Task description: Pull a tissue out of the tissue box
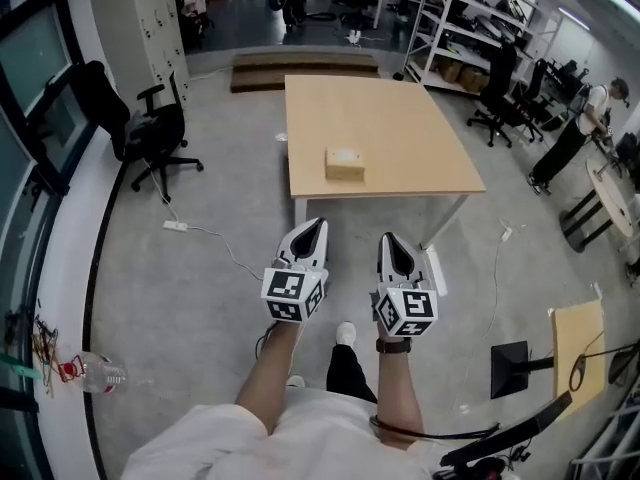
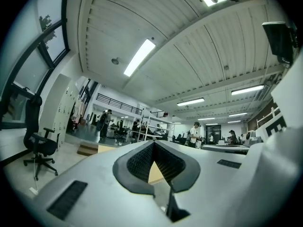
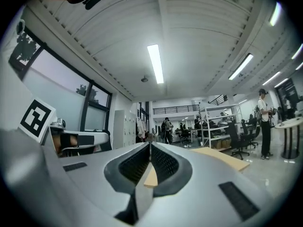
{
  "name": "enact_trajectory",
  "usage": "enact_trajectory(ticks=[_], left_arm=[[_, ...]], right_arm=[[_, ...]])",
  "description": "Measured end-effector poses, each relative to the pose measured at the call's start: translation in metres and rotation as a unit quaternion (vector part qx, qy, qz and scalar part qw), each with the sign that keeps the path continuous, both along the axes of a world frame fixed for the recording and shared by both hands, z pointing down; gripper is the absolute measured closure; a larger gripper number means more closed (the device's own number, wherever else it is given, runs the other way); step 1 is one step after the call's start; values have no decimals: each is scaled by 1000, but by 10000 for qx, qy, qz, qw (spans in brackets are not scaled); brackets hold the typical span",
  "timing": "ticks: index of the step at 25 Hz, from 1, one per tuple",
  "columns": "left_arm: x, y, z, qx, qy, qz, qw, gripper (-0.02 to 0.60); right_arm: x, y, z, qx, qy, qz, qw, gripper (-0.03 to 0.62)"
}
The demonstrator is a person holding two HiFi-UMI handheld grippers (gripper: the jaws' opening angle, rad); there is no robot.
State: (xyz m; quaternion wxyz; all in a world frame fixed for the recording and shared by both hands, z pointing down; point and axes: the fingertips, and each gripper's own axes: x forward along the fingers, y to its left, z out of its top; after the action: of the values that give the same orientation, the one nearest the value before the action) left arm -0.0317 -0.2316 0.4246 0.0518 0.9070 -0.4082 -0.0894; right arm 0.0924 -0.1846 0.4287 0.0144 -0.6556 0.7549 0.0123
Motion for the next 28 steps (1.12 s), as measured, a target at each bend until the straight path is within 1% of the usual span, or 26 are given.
enact_trajectory(ticks=[3, 5, 7, 11, 14, 16, 18, 21, 28], left_arm=[[21, -45, 8, -110, -186, -155, 9996, 591], [38, -79, 4, -125, -136, -292, 9994, 591], [64, -106, -7, -33, -64, -324, 9994, 591], [125, -138, -25, 200, 62, -311, 9993, 591], [155, -155, -19, 176, -3, -439, 9989, 591], [165, -169, -12, 98, -113, -535, 9985, 591], [169, -181, -7, 28, -159, -663, 9977, 591], [180, -195, -4, -7, -199, -758, 9969, 591], [216, -213, -12, 135, -413, -631, 9971, 591]], right_arm=[[19, -47, 6, -72, -98, -174, 9998, 583], [32, -79, 2, -66, -54, -393, 9992, 583], [51, -109, -9, 35, 42, -614, 9981, 583], [102, -155, -36, 263, 297, -1022, 9940, 583], [140, -175, -27, 238, 223, -1151, 9928, 583], [154, -188, -11, 22, 114, -1264, 9919, 583], [159, -197, 1, -147, 70, -1420, 9897, 583], [166, -208, 4, -141, -39, -1553, 9878, 583], [184, -223, 7, -150, -177, -1651, 9860, 583]])
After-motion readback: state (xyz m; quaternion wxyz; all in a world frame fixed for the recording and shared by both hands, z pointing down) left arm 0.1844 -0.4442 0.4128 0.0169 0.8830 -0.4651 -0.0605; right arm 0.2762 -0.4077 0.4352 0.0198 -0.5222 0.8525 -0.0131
